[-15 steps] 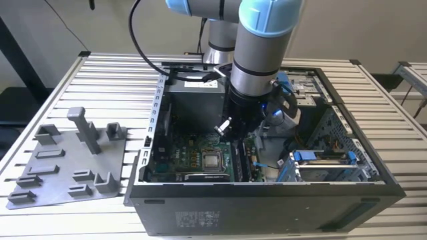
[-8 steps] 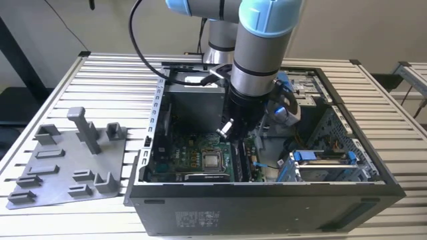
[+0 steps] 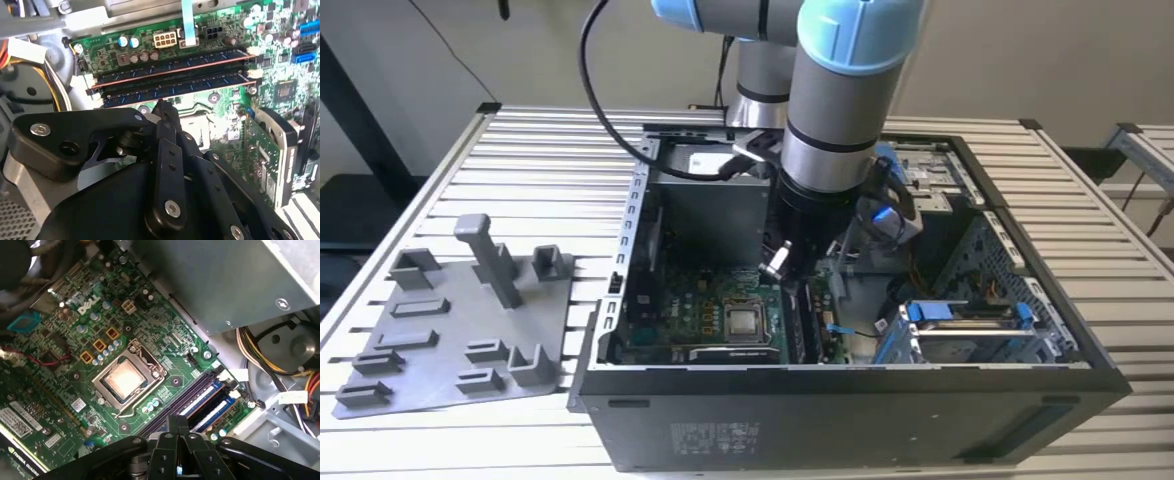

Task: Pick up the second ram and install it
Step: 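Press down the second ram until it locks into place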

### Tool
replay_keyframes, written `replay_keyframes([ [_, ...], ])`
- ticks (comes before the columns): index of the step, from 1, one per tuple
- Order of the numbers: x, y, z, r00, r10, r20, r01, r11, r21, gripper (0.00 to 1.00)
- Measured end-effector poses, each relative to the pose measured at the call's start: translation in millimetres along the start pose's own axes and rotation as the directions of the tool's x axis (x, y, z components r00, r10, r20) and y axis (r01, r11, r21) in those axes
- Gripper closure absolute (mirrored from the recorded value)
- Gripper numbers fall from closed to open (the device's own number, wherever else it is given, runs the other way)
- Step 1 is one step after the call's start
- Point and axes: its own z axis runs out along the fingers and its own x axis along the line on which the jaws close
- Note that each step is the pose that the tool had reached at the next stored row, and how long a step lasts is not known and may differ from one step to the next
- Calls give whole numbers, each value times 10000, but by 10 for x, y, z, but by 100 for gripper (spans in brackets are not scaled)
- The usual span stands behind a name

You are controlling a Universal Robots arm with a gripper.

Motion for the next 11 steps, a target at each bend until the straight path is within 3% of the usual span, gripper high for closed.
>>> replay_keyframes([
  [5, 0, 1, 0, 9965, -833, 2, 833, 9965, -3, 89],
  [11, 1, 1, 0, 9843, -1765, -3, 1765, 9843, 17, 89],
])
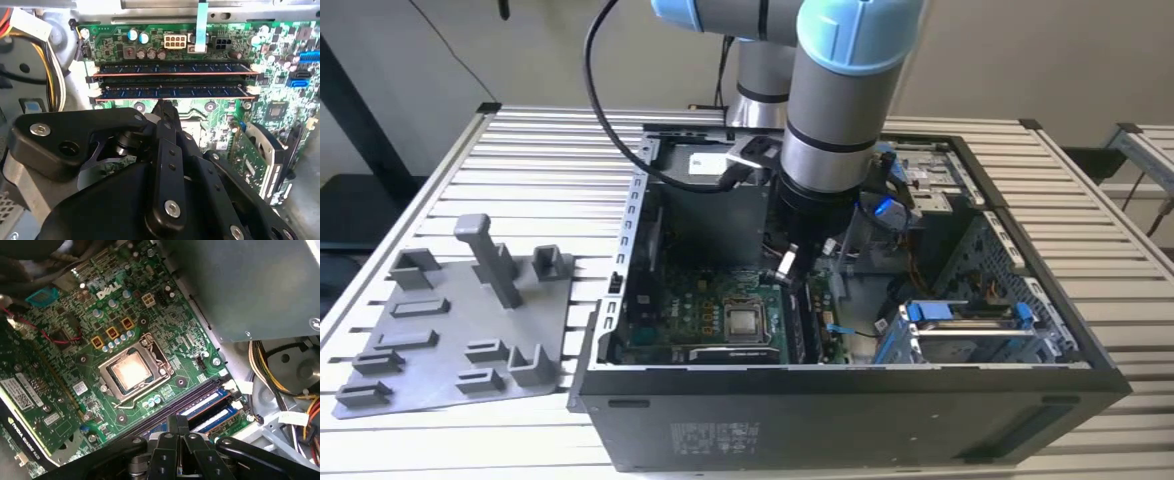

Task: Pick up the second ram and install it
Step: 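Press down the second ram until it locks into place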

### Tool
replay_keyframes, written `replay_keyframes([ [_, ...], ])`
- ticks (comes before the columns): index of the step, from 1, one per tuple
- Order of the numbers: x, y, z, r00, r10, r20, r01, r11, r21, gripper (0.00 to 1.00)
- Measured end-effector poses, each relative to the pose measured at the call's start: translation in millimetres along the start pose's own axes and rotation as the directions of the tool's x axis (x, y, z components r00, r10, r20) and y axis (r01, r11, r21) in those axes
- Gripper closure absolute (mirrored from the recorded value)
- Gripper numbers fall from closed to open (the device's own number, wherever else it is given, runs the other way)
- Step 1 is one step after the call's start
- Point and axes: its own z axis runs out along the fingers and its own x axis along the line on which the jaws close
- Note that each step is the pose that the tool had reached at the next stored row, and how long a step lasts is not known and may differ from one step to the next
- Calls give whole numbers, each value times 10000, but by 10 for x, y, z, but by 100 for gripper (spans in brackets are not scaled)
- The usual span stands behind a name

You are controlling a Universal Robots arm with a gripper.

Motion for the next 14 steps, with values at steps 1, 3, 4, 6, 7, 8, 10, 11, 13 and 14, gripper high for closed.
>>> replay_keyframes([
  [1, 1, 1, 0, 9999, -128, -4, 128, 9999, 6, 89],
  [3, 2, 3, -1, 9993, -367, -18, 367, 9993, 20, 89],
  [4, 2, 3, -1, 9988, -498, -25, 498, 9988, 27, 89],
  [6, 3, 5, 0, 9971, -757, -38, 757, 9971, 40, 89],
  [7, 4, 6, 0, 9961, -885, -47, 885, 9961, 48, 89],
  [8, 4, 7, 0, 9950, -1001, -58, 1001, 9950, 56, 89],
  [10, 6, 10, 0, 9924, -1227, -84, 1228, 9924, 73, 89],
  [11, 7, 11, 0, 9908, -1348, -97, 1349, 9908, 81, 89],
  [13, 8, 13, 0, 9874, -1579, -122, 1581, 9874, 95, 89],
  [14, 9, 13, -1, 9854, -1699, -134, 1700, 9854, 102, 89],
])
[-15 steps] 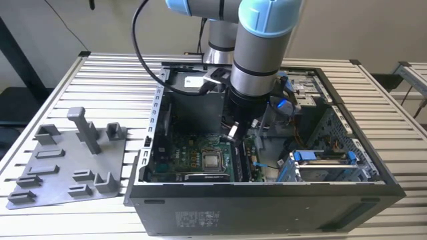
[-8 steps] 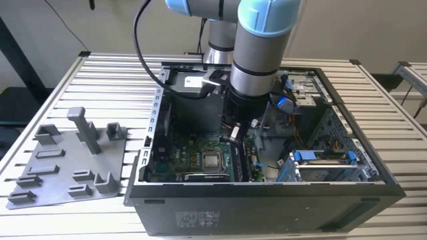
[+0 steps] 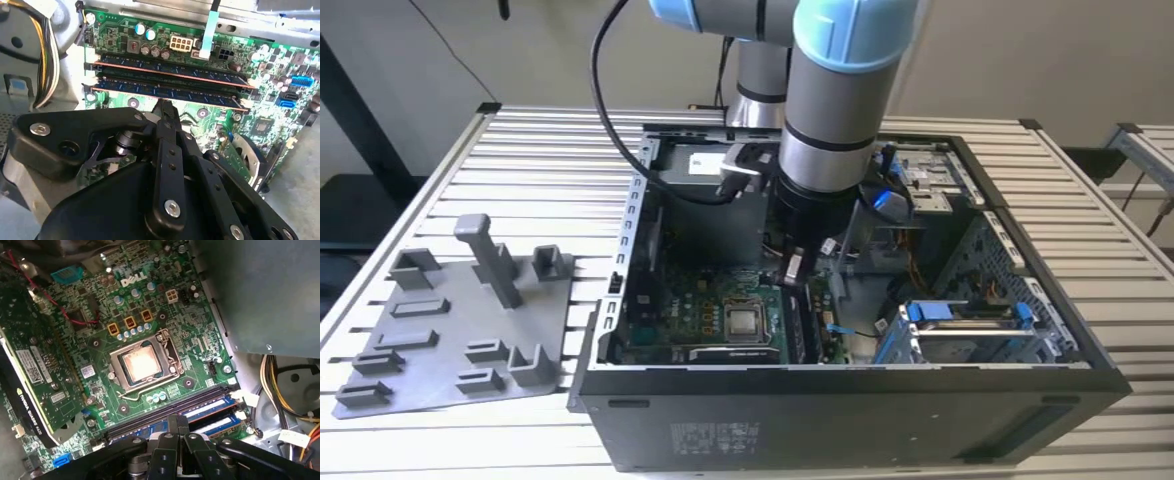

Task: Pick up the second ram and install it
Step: 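Press down the second ram until it locks into place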

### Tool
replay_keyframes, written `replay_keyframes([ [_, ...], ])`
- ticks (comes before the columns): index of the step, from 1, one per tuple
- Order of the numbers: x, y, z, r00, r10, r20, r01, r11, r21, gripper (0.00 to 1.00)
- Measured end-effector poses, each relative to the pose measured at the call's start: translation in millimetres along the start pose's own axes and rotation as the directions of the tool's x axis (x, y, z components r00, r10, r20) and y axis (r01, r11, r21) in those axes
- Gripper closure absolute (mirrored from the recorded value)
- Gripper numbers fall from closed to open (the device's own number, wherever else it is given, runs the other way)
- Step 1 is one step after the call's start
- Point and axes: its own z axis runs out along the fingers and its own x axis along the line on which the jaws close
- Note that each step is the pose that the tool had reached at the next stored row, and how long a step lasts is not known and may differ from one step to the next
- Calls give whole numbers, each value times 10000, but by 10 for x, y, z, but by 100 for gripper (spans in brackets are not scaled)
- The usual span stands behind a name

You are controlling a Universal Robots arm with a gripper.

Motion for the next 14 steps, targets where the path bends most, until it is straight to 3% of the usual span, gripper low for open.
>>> replay_keyframes([
  [4, 0, 1, 0, 9984, -568, -14, 568, 9984, 25, 89],
  [8, 0, 2, 2, 9936, -1132, -4, 1132, 9936, 57, 89],
  [14, 1, 3, 3, 9917, -1286, 1, 1286, 9917, 74, 89],
])
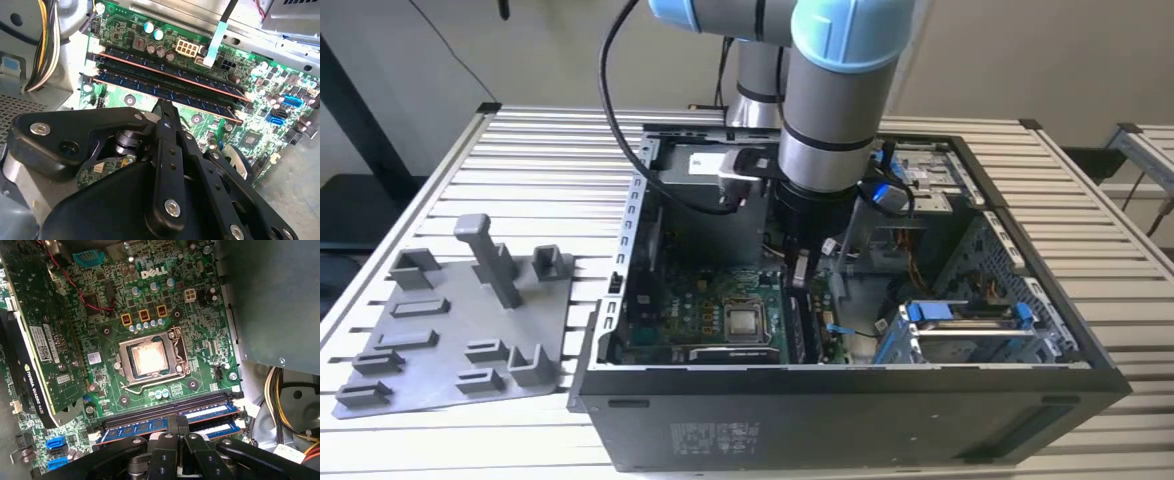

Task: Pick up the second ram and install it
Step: 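Press down the second ram until it locks into place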

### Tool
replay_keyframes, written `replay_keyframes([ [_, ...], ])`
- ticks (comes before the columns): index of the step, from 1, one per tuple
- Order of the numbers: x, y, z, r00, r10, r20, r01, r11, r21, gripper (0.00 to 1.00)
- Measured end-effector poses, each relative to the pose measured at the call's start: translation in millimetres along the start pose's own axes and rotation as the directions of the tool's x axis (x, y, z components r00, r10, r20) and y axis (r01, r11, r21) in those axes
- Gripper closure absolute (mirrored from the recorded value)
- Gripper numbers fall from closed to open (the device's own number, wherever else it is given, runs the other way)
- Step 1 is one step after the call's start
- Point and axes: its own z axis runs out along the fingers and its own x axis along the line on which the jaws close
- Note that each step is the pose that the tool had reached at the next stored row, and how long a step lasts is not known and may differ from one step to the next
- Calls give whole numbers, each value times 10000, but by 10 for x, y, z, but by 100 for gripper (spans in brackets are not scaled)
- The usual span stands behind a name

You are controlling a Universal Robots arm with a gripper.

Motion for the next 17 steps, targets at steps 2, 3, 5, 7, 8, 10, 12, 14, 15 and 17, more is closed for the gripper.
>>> replay_keyframes([
  [2, 6, -1, 1, 10000, -65, 0, 65, 10000, 0, 89],
  [3, 9, -2, 2, 9999, -131, 2, 131, 9999, 0, 89],
  [5, 13, -3, 5, 9995, -329, 11, 329, 9995, 17, 89],
  [7, 15, -4, 10, 9983, -576, 24, 575, 9983, 49, 89],
  [8, 16, -4, 12, 9974, -726, 30, 726, 9973, 72, 89],
  [10, 19, -5, 17, 9950, -997, 44, 996, 9950, 120, 89],
  [12, 22, -6, 26, 9922, -1247, 56, 1246, 9921, 153, 89],
  [14, 34, -8, 34, 9899, -1415, 55, 1414, 9898, 154, 89],
  [15, 40, -8, 37, 9898, -1425, 56, 1424, 9897, 154, 89],
  [17, 42, -8, 69, 9896, -1439, 60, 1438, 9895, 154, 89],
])
